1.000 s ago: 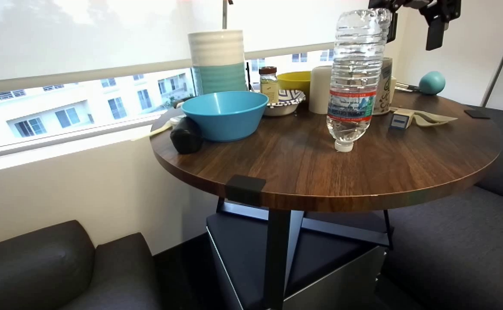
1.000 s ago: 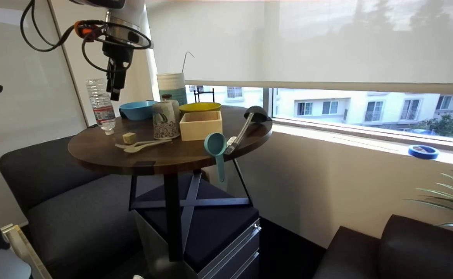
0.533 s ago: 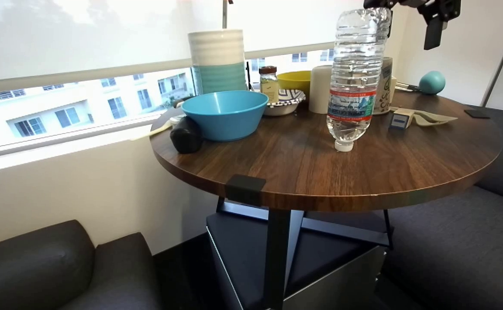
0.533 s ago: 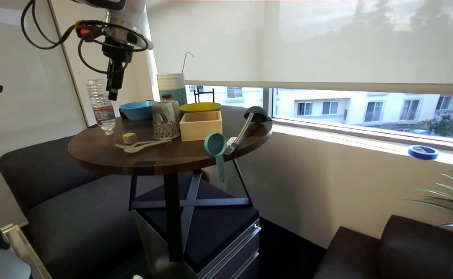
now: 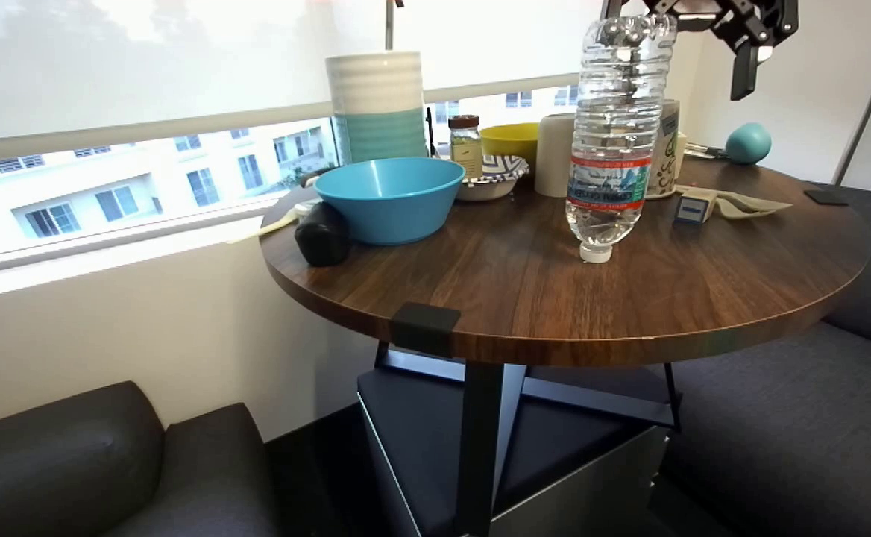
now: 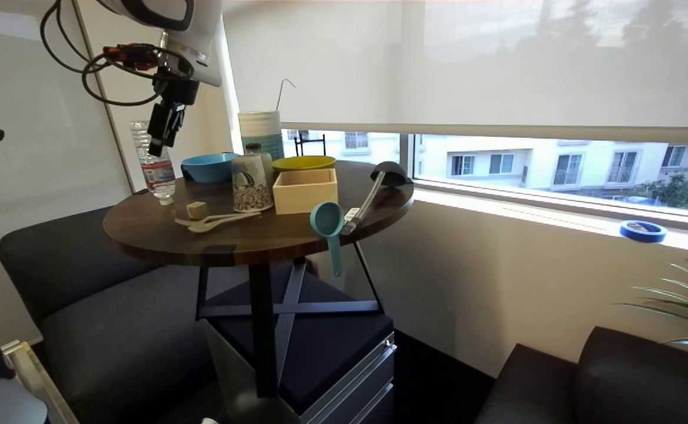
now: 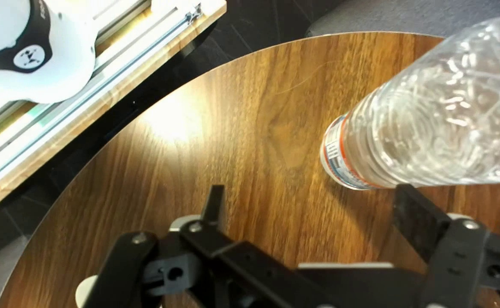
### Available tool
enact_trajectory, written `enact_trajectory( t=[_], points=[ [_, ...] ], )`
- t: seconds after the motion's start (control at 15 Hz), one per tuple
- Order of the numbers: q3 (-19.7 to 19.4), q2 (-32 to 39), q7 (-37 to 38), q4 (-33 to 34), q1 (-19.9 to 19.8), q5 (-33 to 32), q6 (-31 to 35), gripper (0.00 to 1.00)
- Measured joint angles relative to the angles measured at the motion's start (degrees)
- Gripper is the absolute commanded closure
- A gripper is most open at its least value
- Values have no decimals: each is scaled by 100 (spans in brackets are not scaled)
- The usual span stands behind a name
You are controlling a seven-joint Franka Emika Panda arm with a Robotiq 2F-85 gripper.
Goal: Pick up the water bottle and place it the right way up on the table
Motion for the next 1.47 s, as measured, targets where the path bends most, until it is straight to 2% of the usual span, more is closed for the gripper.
enact_trajectory(
  t=[0.47, 1.13, 1.47],
  points=[
    [-64, 372, 580, -83, -21, 998, 37, 0],
    [-140, 738, 739, -297, -64, 1904, 214, 0],
    [-147, 928, 739, -302, -63, 2032, 209, 0]
  ],
)
